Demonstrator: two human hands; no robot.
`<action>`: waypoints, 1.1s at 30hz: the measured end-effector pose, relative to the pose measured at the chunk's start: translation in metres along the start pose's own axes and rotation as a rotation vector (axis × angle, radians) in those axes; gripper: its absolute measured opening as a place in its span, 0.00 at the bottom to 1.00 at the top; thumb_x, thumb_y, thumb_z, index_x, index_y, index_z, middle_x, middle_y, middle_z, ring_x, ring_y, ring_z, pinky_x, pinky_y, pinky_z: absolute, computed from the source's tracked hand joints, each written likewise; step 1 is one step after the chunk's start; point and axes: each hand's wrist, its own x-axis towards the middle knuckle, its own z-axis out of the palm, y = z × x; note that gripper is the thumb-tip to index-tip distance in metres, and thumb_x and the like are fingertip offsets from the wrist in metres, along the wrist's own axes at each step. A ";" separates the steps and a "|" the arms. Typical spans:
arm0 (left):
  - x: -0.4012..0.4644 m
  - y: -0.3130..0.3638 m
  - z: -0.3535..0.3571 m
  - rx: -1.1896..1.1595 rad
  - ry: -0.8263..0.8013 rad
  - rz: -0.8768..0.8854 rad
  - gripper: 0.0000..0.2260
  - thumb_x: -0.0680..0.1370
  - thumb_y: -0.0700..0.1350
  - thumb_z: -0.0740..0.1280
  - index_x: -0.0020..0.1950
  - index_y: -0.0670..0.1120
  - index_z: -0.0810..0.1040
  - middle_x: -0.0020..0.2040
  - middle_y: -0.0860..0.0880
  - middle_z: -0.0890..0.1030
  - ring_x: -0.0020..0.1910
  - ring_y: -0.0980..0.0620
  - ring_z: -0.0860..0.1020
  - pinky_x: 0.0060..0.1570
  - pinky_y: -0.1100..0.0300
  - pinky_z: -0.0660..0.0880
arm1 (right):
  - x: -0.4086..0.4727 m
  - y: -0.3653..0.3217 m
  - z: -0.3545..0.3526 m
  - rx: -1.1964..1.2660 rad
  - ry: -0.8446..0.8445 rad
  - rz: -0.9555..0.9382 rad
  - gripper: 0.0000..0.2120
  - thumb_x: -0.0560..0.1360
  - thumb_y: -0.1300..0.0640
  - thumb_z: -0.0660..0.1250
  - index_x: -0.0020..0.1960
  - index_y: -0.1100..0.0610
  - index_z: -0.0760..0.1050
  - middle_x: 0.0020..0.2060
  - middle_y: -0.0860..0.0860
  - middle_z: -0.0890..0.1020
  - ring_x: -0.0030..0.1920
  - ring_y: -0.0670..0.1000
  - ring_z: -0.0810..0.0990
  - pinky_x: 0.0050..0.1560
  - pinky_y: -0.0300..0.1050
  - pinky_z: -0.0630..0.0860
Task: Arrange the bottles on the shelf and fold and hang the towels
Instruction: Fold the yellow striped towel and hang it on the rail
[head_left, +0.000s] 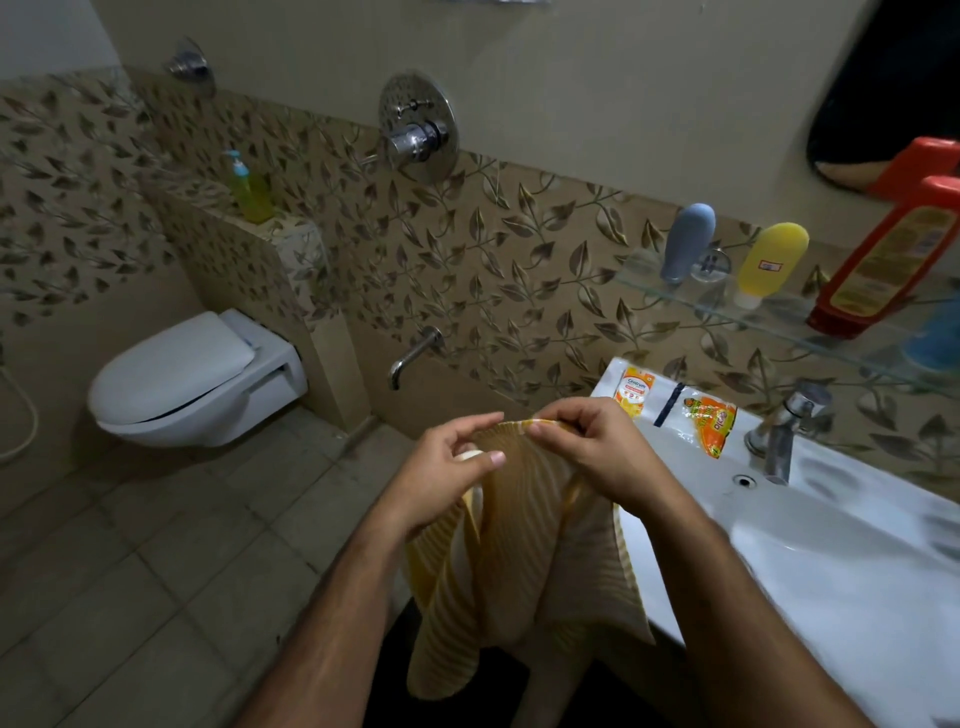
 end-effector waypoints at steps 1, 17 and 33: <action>0.000 0.001 0.003 -0.052 -0.050 0.019 0.19 0.77 0.35 0.68 0.68 0.46 0.76 0.53 0.47 0.84 0.54 0.51 0.82 0.54 0.58 0.78 | 0.001 -0.001 0.001 -0.048 -0.025 -0.016 0.05 0.76 0.57 0.71 0.43 0.56 0.84 0.33 0.53 0.83 0.35 0.46 0.76 0.37 0.47 0.71; -0.006 0.031 -0.004 0.212 0.090 0.071 0.06 0.76 0.48 0.71 0.45 0.47 0.84 0.44 0.47 0.85 0.47 0.46 0.83 0.52 0.47 0.78 | -0.004 0.025 -0.008 -0.535 0.372 0.293 0.08 0.69 0.58 0.68 0.42 0.49 0.85 0.38 0.46 0.85 0.41 0.49 0.81 0.38 0.43 0.76; -0.004 0.019 -0.006 0.141 -0.040 -0.019 0.19 0.77 0.39 0.70 0.65 0.54 0.77 0.43 0.53 0.83 0.44 0.55 0.82 0.46 0.56 0.81 | 0.000 -0.010 -0.018 -0.142 -0.053 0.053 0.07 0.77 0.54 0.70 0.41 0.50 0.83 0.32 0.41 0.82 0.36 0.41 0.78 0.38 0.38 0.73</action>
